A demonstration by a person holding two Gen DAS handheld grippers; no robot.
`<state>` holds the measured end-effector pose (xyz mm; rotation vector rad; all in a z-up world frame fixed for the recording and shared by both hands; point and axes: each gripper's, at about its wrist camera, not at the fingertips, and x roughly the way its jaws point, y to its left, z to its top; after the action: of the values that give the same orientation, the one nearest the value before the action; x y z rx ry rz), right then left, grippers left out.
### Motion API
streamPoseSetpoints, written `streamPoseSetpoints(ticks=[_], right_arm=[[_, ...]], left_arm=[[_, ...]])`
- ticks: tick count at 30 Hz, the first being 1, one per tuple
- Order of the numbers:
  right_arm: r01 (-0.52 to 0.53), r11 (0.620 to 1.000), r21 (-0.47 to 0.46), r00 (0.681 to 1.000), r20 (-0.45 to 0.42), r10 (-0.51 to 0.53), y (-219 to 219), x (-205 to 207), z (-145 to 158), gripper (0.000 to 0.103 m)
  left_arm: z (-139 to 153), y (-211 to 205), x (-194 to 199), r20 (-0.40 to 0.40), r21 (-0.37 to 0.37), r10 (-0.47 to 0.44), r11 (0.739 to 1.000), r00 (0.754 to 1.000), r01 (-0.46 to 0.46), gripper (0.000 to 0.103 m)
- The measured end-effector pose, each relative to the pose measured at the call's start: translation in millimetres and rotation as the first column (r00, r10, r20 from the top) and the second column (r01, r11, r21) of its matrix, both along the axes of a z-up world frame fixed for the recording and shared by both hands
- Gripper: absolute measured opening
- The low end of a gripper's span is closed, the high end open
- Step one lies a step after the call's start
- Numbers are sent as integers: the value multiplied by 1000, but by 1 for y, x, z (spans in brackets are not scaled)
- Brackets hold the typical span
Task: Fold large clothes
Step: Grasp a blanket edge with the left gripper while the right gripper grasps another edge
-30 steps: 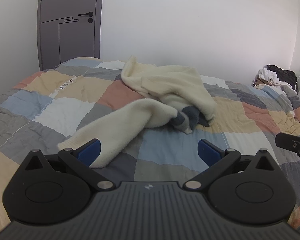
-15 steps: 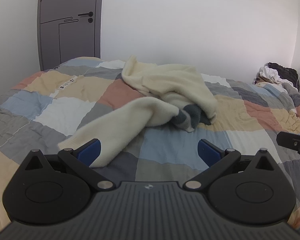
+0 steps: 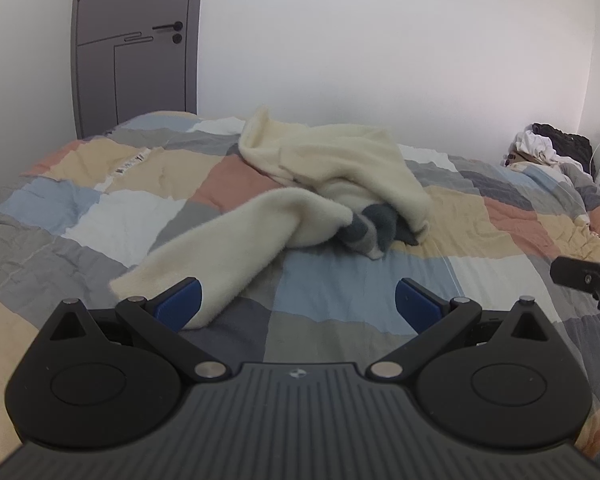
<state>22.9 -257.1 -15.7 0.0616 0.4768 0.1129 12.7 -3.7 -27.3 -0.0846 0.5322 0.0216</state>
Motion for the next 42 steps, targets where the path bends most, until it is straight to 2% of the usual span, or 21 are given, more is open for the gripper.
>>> streamPoseSetpoints(ticks=[3,7,12,16,22,24,26,32,34,38,40,42], right_arm=[[23,1000,-7,1000,10,-23,0,0,1,103],[10,998,57,1000,14,-10,-3,2,6,103],[0,989,145,1000,-1,0,-10,25,24,103],[-38,962,271,999,-3,41,-20,51,46,103],[-62,957,282,996,-45,78,3,117,56,103],[-62,963,263,995,-57,79,14,142,49,103],[-43,976,216,996,-72,60,26,165,37,103],[-57,990,128,992,-102,70,48,220,-23,103],[-67,994,89,991,-112,77,53,232,-43,103],[-64,997,42,986,-152,70,56,254,-73,89],[-37,998,44,988,-149,43,53,261,-82,88],[-8,999,31,992,-125,12,50,267,-88,78]], left_arm=[[-4,-2,3,-15,-2,-10,1000,1000,10,103],[-4,-3,16,-43,-19,-53,998,998,52,103],[9,-6,41,-40,43,-70,996,997,72,103],[15,5,75,-69,36,-49,998,996,52,103],[-9,25,137,-166,23,-15,1000,986,19,103],[-22,33,151,-182,10,-17,1000,983,19,103],[-33,39,160,-167,20,6,1000,986,-2,103],[-64,53,185,-141,18,15,1000,990,-12,103],[-74,53,192,-131,45,20,999,991,-14,103],[-82,54,194,-57,75,56,996,997,-52,103],[-84,55,193,-34,64,57,996,998,-55,103],[-87,56,195,-27,56,59,997,998,-58,99]])
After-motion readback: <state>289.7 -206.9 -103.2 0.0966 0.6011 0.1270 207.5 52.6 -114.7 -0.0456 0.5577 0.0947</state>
